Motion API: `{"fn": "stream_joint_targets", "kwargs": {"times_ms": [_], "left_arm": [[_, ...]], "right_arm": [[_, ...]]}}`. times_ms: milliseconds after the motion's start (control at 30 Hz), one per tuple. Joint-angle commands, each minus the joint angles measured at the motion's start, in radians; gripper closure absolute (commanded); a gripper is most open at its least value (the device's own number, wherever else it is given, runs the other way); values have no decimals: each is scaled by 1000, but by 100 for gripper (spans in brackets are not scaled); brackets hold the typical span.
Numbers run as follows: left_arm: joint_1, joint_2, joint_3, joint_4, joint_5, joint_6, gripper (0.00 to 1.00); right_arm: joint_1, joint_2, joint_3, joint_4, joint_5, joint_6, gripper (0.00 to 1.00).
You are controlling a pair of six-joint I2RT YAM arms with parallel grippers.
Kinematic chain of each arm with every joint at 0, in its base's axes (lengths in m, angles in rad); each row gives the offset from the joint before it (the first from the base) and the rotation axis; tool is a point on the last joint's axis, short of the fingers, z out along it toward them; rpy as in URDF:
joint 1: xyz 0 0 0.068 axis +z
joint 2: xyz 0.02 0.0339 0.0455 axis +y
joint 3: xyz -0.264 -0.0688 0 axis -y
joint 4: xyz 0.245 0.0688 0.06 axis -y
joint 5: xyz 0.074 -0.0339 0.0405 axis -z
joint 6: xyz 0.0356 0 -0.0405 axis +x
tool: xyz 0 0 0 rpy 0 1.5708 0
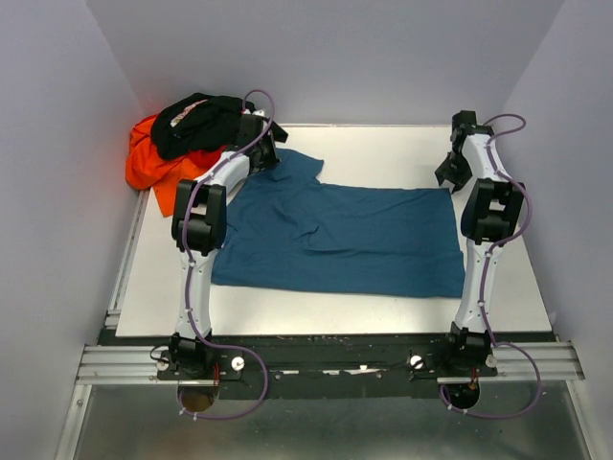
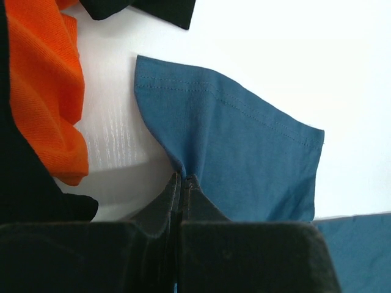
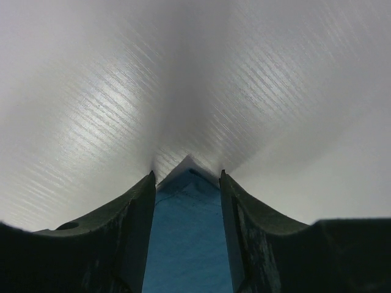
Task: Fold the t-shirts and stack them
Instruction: Grap the side of the flattened tshirt furthest away from the robot with both arms
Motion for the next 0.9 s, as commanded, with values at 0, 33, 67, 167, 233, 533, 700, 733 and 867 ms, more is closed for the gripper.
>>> {"fn": "stream_joint_targets", "kwargs": {"times_ms": [0, 33, 67, 167, 233, 533, 700, 733, 867], "left_arm": [[10, -56, -19, 29, 35, 7, 100], [12, -62, -26, 35, 35, 7, 100], [13, -70, -36, 41, 35, 7, 100], [16, -79, -48, 46, 35, 10, 100], [19, -76, -48, 46, 38, 10, 100], [21, -61, -42, 49, 46, 9, 100], [19, -62, -45, 55, 40, 9, 100], [19, -63, -45, 55, 37, 9, 100], [19, -61, -40, 47, 27, 12, 100]], "right_arm": [[21, -11, -9, -6, 9, -54, 46], [28, -9, -7, -6, 11, -60, 46], [36, -9, -9, -6, 14, -61, 46], [47, -9, -10, -5, 38, -57, 55], [47, -12, -16, 3, 40, -55, 67], [44, -12, -16, 9, 37, -77, 73], [27, -23, -36, 15, 84, -89, 69], [24, -29, -56, 27, 87, -89, 73], [15, -43, -67, 56, 43, -92, 92]]}}
